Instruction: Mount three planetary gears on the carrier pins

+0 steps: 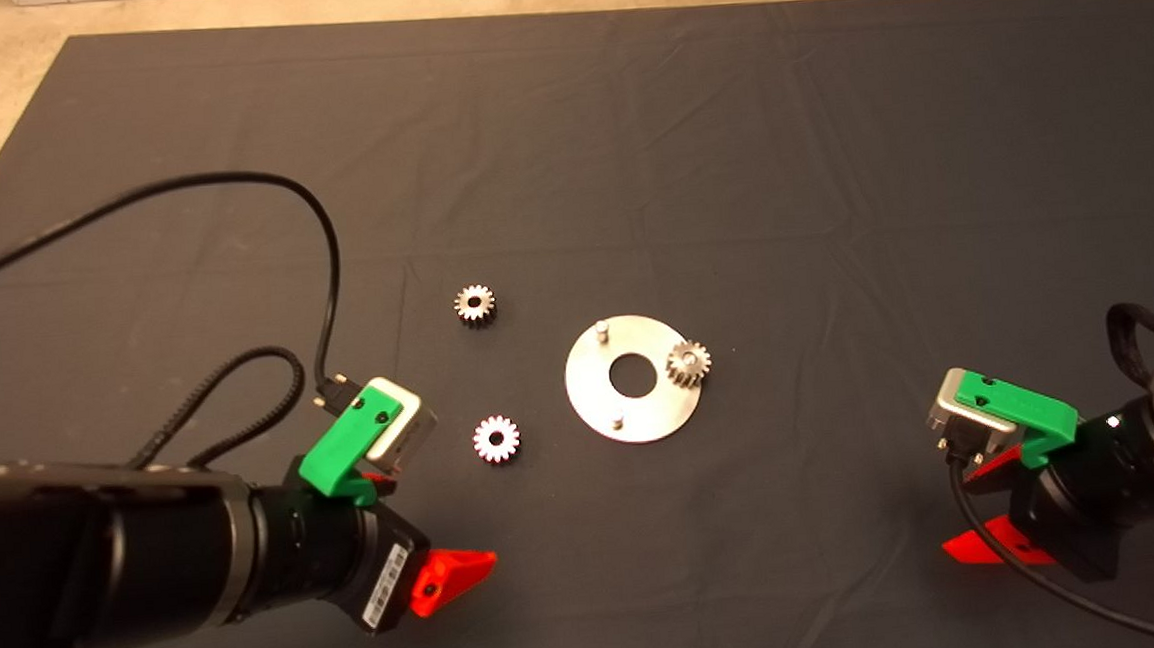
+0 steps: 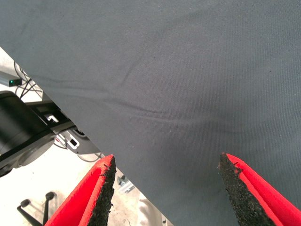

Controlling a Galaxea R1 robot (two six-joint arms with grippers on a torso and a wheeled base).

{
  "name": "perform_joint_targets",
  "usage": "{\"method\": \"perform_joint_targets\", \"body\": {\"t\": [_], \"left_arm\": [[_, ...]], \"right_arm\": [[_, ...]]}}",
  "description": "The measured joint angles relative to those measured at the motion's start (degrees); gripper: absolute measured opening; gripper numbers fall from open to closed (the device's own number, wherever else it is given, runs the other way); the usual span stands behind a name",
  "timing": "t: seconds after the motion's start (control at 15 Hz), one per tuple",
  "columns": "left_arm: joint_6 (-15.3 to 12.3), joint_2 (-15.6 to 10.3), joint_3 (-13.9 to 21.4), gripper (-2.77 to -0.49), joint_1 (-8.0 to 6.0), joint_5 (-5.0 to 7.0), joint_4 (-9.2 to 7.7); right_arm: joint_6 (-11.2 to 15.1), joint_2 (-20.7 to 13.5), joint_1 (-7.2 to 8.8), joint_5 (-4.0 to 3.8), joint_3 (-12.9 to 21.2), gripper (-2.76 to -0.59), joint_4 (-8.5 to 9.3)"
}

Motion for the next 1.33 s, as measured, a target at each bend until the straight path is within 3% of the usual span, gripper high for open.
{"method": "perform_joint_targets", "body": {"t": [0.07,0.2,0.4,0.67,0.8,0.93,1.13,1.2,1.33], "left_arm": [[0.53,0.59,-0.05,-0.62,-0.99,1.30,-0.97],[0.87,2.42,-0.05,-0.62,-1.31,1.73,-1.64],[1.78,5.13,-0.46,-0.62,-1.31,3.56,-1.85],[2.24,7.37,-2.28,-0.62,-1.13,4.53,-0.89],[3.26,9.53,-4.08,-0.62,-0.52,4.73,-0.31],[6.37,11.56,-7.35,-0.62,0.52,4.79,0.58],[9.13,13.48,-10.58,-0.62,4.73,4.75,3.21],[9.79,13.64,-11.26,-0.62,5.57,4.79,4.04],[10.73,13.90,-12.87,-0.62,5.86,4.83,4.87]], "right_arm": [[0.00,0.00,0.00,0.05,0.00,-1.75,0.00],[0.01,-0.01,0.00,0.02,0.02,-1.75,0.01],[0.02,0.00,0.00,0.02,0.37,-1.75,0.00],[0.00,-0.01,0.00,0.02,0.78,-1.75,0.00],[0.00,-0.01,0.00,0.40,0.78,-1.75,0.00],[0.00,-0.04,0.00,0.28,0.80,-1.75,0.00],[0.02,-0.54,0.00,0.13,1.00,-1.75,0.00],[0.00,-0.91,0.00,0.22,1.26,-1.75,0.00],[0.00,-2.74,-0.02,0.46,1.66,-1.75,0.00]]}}
